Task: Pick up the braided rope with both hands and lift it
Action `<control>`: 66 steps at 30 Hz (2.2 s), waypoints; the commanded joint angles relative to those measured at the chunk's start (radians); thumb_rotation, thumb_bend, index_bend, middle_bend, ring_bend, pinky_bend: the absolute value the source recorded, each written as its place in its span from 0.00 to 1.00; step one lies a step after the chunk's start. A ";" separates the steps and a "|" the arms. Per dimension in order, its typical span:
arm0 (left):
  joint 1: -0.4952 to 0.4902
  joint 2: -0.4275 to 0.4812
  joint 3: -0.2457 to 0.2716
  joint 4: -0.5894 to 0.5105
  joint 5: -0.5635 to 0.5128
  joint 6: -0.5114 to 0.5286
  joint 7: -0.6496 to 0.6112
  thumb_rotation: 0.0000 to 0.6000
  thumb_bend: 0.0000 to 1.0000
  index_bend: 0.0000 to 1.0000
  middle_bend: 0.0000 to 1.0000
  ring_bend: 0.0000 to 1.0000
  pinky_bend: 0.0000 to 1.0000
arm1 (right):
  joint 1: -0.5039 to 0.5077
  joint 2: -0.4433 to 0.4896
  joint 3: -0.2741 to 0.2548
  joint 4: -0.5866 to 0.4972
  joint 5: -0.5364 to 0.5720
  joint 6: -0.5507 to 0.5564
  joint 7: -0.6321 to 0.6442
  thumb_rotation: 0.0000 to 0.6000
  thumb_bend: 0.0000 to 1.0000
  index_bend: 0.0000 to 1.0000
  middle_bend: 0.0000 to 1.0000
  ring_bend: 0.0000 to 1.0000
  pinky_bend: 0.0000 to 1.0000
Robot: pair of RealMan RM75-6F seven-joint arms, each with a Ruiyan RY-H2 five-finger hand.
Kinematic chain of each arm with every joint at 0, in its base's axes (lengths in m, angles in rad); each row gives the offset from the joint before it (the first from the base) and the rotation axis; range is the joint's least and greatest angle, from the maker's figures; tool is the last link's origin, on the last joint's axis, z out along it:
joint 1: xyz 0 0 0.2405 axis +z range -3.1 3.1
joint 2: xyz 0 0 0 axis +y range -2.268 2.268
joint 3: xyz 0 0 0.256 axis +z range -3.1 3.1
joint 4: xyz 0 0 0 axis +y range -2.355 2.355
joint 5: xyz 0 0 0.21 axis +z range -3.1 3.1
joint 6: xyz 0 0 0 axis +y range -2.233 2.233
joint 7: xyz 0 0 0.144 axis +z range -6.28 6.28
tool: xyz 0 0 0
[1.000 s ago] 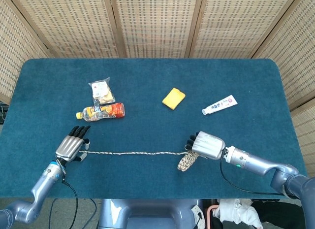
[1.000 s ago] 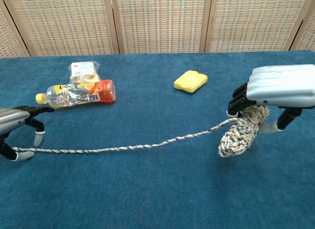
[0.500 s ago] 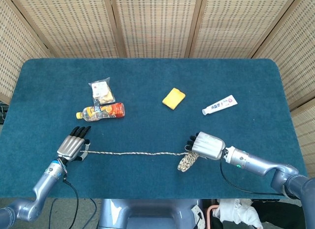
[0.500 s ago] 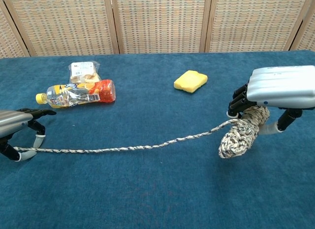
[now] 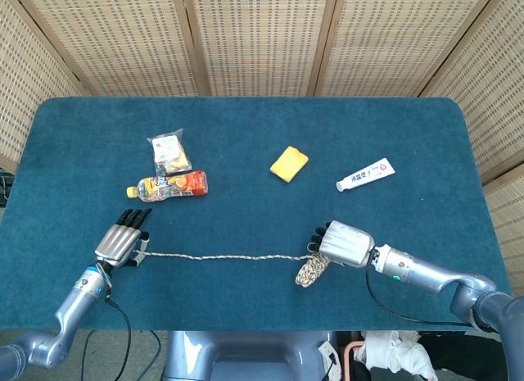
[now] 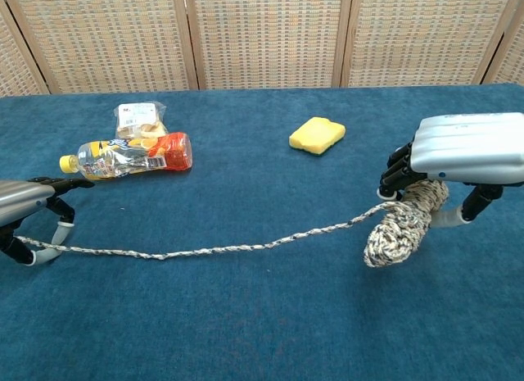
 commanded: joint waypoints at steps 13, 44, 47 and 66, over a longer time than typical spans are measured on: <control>0.004 0.041 -0.024 0.015 0.027 0.076 -0.059 1.00 0.67 0.79 0.00 0.00 0.00 | 0.002 0.034 0.056 -0.105 0.076 -0.034 0.001 1.00 0.74 0.63 0.58 0.44 0.67; -0.034 0.249 0.045 -0.030 0.427 0.449 -0.167 1.00 0.73 0.85 0.00 0.00 0.00 | 0.219 -0.014 0.534 -0.686 1.401 -0.252 -0.961 1.00 0.85 0.69 0.75 0.62 0.80; -0.051 0.273 0.034 -0.074 0.430 0.442 -0.161 1.00 0.73 0.85 0.00 0.00 0.00 | 0.257 -0.033 0.550 -0.673 1.482 -0.236 -1.005 1.00 0.86 0.69 0.75 0.63 0.80; -0.180 0.351 -0.105 -0.346 0.379 0.400 -0.280 1.00 0.77 0.86 0.00 0.00 0.00 | 0.387 -0.216 0.570 -0.508 1.628 -0.209 -1.075 1.00 0.87 0.69 0.76 0.64 0.81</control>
